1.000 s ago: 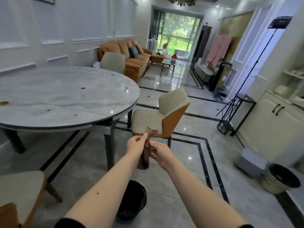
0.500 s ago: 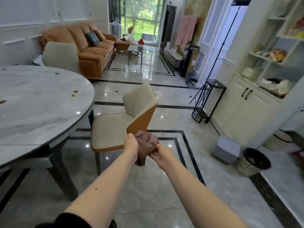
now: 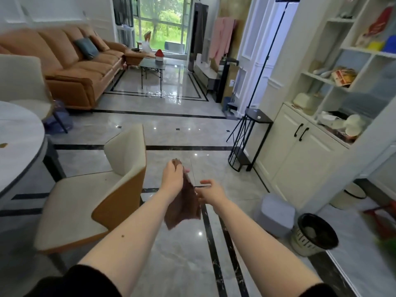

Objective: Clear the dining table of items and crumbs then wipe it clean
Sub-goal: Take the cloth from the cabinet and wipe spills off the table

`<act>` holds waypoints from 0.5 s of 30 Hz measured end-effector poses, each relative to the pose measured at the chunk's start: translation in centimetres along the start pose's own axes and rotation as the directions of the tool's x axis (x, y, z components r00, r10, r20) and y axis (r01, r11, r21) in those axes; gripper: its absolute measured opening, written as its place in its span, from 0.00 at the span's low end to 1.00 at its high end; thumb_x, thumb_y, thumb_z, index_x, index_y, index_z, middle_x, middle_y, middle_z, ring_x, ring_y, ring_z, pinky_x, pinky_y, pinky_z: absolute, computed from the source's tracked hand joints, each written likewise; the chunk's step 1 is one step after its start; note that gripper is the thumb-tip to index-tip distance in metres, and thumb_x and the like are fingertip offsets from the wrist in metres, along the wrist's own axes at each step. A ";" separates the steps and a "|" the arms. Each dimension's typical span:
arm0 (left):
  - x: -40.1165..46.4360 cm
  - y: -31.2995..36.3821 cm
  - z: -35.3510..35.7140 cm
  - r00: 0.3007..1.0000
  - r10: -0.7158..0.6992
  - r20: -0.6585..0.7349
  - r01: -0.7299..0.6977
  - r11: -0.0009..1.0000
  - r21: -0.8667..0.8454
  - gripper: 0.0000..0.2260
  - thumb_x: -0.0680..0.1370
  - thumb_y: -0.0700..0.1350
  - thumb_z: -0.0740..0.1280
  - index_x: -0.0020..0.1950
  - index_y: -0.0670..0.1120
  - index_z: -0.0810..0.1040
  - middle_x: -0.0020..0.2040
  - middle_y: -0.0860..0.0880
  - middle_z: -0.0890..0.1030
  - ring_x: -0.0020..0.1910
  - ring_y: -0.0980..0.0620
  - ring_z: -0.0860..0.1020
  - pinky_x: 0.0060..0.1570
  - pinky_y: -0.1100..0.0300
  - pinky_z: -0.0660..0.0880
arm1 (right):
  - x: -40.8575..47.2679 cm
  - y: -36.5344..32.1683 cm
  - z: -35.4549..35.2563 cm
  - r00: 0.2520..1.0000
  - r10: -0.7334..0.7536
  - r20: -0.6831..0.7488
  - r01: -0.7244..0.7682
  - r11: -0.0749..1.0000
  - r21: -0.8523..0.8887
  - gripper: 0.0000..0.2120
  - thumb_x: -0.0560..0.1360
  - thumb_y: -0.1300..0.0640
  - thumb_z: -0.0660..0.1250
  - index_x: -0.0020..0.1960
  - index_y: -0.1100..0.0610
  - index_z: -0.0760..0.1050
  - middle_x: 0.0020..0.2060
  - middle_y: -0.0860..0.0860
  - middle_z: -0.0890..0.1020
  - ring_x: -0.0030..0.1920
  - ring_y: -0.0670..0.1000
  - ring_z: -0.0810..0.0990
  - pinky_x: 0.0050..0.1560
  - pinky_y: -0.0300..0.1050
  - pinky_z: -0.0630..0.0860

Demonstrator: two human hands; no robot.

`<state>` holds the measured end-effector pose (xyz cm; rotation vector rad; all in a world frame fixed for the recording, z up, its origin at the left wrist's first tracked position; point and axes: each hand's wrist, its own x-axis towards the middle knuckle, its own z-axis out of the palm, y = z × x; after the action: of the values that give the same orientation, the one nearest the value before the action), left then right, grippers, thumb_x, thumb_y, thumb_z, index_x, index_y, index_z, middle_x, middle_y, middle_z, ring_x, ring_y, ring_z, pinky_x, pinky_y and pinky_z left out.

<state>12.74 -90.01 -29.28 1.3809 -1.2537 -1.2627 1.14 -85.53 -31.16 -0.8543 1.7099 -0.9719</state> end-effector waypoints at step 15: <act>31.5 4.4 5.0 0.983 -0.073 -0.170 0.029 0.968 -0.248 0.07 0.79 0.41 0.57 0.42 0.48 0.70 0.42 0.45 0.78 0.47 0.44 0.78 0.54 0.46 0.77 | 30.5 -13.1 2.1 0.933 -0.218 0.287 0.300 0.912 -0.282 0.08 0.76 0.56 0.67 0.52 0.58 0.79 0.43 0.49 0.81 0.49 0.49 0.79 0.49 0.40 0.73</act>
<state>6.75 -121.65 -29.52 1.3201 -0.9125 -1.2525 -4.46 -118.28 -31.86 -1.3908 1.5806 -0.7247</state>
